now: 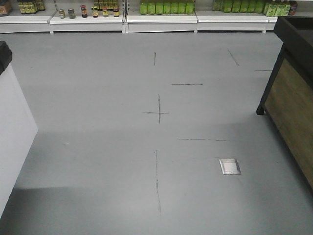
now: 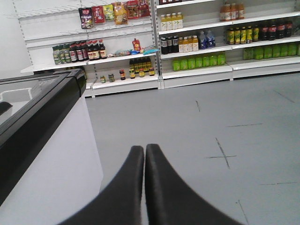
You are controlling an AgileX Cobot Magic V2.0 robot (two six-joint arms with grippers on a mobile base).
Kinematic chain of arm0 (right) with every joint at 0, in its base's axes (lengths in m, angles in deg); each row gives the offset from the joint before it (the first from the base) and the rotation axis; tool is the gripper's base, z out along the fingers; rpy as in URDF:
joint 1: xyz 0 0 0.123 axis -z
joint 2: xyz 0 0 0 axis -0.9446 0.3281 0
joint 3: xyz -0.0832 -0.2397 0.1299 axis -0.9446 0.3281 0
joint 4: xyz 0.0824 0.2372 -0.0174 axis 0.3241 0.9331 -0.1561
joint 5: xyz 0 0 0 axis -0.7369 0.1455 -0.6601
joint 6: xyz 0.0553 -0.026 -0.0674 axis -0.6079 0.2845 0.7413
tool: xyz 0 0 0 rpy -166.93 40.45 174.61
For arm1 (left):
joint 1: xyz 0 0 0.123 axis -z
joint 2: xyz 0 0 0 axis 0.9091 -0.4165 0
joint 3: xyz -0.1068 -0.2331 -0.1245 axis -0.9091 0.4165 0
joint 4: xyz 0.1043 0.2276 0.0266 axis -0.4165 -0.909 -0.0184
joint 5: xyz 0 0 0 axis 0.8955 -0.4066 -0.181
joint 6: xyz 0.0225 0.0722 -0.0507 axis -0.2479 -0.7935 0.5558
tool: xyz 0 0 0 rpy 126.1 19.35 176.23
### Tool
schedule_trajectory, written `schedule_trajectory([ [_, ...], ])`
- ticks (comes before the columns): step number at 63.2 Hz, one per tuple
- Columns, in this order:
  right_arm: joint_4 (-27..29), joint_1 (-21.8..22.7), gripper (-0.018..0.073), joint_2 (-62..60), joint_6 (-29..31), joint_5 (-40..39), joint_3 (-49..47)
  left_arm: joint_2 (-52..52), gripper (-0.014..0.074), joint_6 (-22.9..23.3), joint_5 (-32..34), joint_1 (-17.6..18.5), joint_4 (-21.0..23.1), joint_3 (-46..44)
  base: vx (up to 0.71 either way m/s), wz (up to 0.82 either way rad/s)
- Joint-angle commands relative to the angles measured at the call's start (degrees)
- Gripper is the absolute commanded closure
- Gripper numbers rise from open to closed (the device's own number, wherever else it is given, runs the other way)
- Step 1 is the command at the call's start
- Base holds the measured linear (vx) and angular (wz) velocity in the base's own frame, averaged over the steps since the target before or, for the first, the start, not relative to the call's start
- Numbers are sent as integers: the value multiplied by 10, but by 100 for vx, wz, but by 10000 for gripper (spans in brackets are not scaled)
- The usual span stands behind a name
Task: Pick three apples into basket with both arms
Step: 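Drive the base forward and turn toward the fruit table with basket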
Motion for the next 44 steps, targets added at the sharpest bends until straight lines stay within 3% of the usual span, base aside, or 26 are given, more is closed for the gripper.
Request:
schedule_trajectory([
  [1, -6, 0, 564, -8, 2, -41, 8, 9, 603, 0, 38, 1, 6, 5, 12, -15],
  [44, -6, 0, 564, -8, 2, -41, 8, 9, 603, 0, 38, 1, 6, 5, 14, -16],
])
